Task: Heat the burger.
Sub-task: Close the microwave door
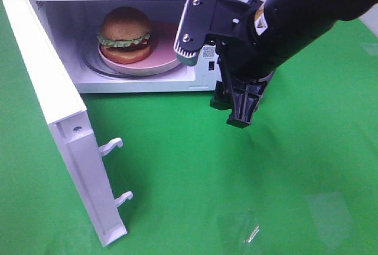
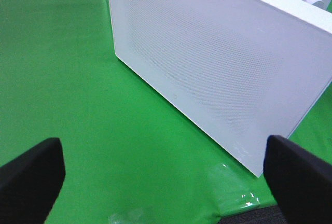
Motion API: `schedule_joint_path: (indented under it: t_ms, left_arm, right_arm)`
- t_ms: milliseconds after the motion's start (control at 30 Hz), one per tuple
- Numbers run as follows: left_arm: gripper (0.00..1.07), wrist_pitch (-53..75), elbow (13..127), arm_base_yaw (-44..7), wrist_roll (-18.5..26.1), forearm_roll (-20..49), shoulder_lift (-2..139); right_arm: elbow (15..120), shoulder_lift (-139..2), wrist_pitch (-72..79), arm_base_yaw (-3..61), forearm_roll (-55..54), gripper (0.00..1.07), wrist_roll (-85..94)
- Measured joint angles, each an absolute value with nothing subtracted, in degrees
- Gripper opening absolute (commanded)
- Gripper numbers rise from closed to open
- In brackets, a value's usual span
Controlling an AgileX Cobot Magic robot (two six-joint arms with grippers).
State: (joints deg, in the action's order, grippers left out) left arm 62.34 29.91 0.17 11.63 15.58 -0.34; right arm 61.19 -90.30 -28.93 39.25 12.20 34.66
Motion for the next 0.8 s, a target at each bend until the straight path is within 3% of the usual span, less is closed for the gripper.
schedule_joint_path:
  t_ms: [133, 333, 433, 567, 800]
  left_arm:
    - [0.98, 62.3, 29.9, 0.2, 11.6, 15.6, -0.3]
    - [0.98, 62.3, 29.9, 0.2, 11.6, 15.6, -0.3]
    - [0.98, 62.3, 29.9, 0.2, 11.6, 15.6, -0.3]
    - [0.98, 62.3, 29.9, 0.2, 11.6, 15.6, -0.3]
    - [0.98, 62.3, 29.9, 0.2, 11.6, 15.6, -0.3]
  right_arm:
    - [57.9, -85.4, -29.0, 36.7, 10.2, 0.68, 27.6]
    - [51.4, -76.1, -30.5, 27.6, 5.7, 0.83, 14.2]
    - [50.8, -75.3, -31.3, 26.5, 5.6, 0.83, 12.7]
    - [48.5, -70.1, -39.4, 20.3, 5.7, 0.81, 4.5]
    - [48.4, -66.3, -47.2, 19.4, 5.7, 0.78, 0.0]
